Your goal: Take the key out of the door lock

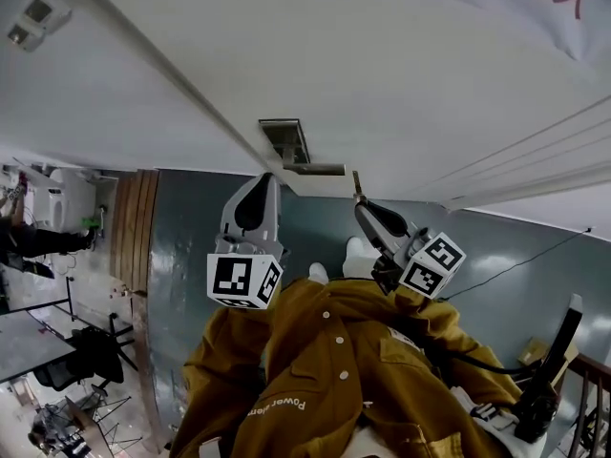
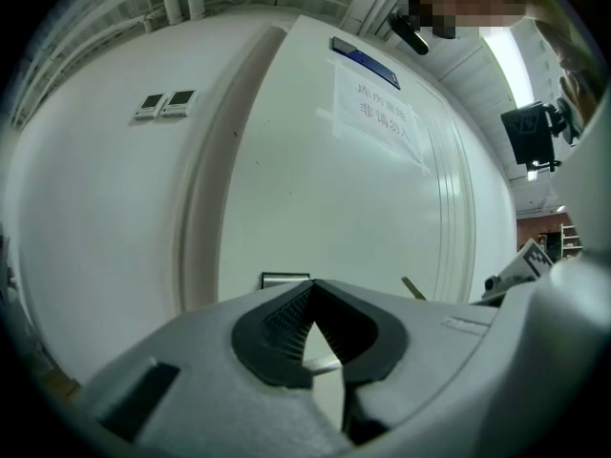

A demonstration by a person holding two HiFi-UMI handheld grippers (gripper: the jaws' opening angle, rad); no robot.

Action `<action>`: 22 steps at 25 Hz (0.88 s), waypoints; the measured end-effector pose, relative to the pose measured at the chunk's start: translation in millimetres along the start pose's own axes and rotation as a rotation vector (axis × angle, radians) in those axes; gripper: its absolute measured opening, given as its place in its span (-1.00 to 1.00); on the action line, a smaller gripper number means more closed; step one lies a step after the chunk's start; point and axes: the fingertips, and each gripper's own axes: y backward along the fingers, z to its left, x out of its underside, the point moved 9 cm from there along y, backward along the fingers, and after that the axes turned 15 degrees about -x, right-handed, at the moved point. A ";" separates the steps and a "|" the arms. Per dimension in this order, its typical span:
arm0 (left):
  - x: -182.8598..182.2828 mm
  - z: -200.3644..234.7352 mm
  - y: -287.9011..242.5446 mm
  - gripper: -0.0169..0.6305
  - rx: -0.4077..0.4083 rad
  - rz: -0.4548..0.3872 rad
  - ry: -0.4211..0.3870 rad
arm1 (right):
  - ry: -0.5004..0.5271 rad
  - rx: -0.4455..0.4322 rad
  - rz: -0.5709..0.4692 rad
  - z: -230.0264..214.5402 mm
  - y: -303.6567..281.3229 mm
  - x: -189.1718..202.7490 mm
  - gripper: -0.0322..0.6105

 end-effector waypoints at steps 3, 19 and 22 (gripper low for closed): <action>13.2 -10.2 29.1 -0.95 0.002 0.031 0.006 | 0.105 0.034 0.020 11.6 -4.9 -11.2 -0.81; 39.6 -29.0 79.6 -0.95 -0.008 0.075 0.119 | 0.235 0.129 0.026 35.4 -2.2 -7.8 -0.81; 40.0 -30.7 79.3 -0.95 -0.008 0.074 0.130 | 0.229 0.128 0.026 34.6 -1.3 -7.4 -0.81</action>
